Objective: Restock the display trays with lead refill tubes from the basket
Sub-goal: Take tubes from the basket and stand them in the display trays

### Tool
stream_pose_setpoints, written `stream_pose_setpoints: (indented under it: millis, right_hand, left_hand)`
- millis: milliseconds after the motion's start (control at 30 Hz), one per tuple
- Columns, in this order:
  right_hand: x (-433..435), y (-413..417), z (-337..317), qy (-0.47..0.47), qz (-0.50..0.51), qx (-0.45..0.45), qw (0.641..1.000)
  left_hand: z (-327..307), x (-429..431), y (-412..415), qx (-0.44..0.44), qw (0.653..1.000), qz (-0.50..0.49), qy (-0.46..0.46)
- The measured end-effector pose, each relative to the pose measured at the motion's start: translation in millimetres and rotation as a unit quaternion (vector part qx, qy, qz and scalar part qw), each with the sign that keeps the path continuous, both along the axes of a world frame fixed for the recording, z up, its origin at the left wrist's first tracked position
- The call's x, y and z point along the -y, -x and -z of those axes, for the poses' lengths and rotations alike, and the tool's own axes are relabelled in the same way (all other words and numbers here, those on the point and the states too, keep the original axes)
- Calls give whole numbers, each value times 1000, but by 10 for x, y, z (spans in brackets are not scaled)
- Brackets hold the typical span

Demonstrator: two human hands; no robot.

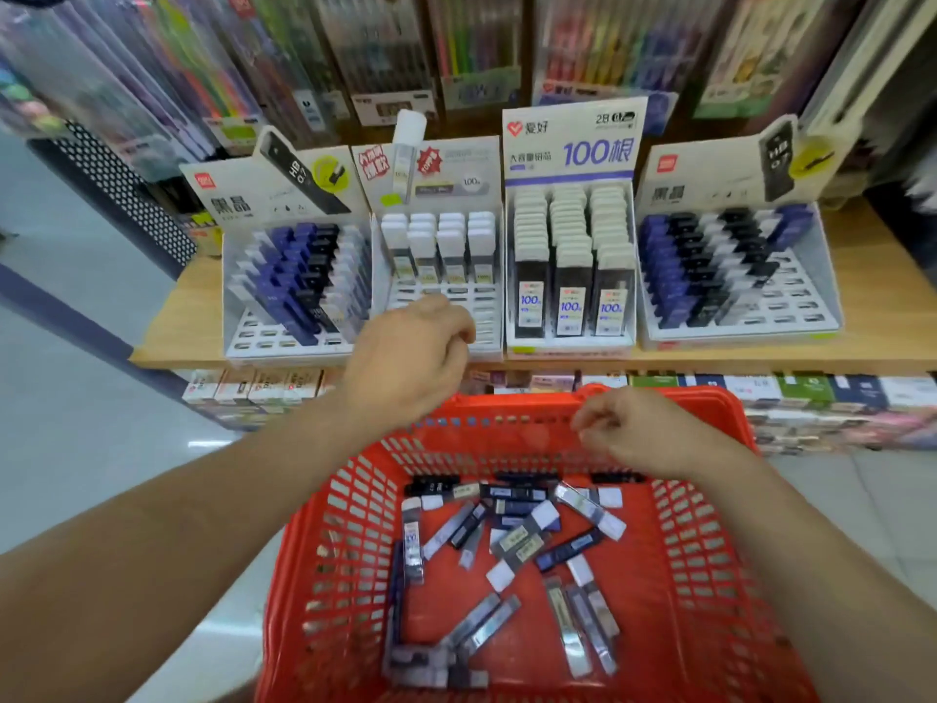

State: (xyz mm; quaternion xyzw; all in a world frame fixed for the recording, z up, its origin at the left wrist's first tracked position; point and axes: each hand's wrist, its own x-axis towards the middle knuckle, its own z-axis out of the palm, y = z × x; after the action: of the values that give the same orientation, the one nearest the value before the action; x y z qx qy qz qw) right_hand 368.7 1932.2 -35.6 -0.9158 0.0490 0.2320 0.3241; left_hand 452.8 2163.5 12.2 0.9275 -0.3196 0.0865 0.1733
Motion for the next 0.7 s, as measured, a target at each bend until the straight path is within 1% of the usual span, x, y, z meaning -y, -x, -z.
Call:
stream_pose_setpoints:
  millis: [33, 100, 200, 267, 333, 400, 467, 600, 700]
  right_hand:
    - [51, 71, 118, 34, -14, -15, 999]
    - [110, 233, 390, 71, -31, -52, 996]
    - [69, 495, 833, 112, -63, -88, 988]
    - [-47, 658, 1102, 139, -99, -88, 981]
    - [-220, 764, 1298, 160, -133, -82, 975]
    - [-422, 756, 1434, 175, -174, -66, 967]
    - [-612, 651, 1566, 188, -194, -57, 961]
    - [-857, 390, 1802, 223, -211, -36, 951]
    - [-899, 361, 1962, 246, -215, -11, 945]
  left_hand:
    - [140, 21, 157, -43, 999, 3, -31]
    - [522, 25, 428, -130, 985, -5, -108]
    - [1177, -23, 781, -243, 943, -9, -226]
    - [1576, -81, 989, -290, 915, -3, -280]
    - [1952, -167, 1154, -324, 902, -25, -283]
    - [2218, -220, 1268, -327, 900, -70, -280]
    - [2363, -240, 1304, -325, 897, -131, -269]
    - [2522, -282, 1188, -345, 886, -232, -205]
    - [2657, -335, 1117, -350, 877, -281, -170]
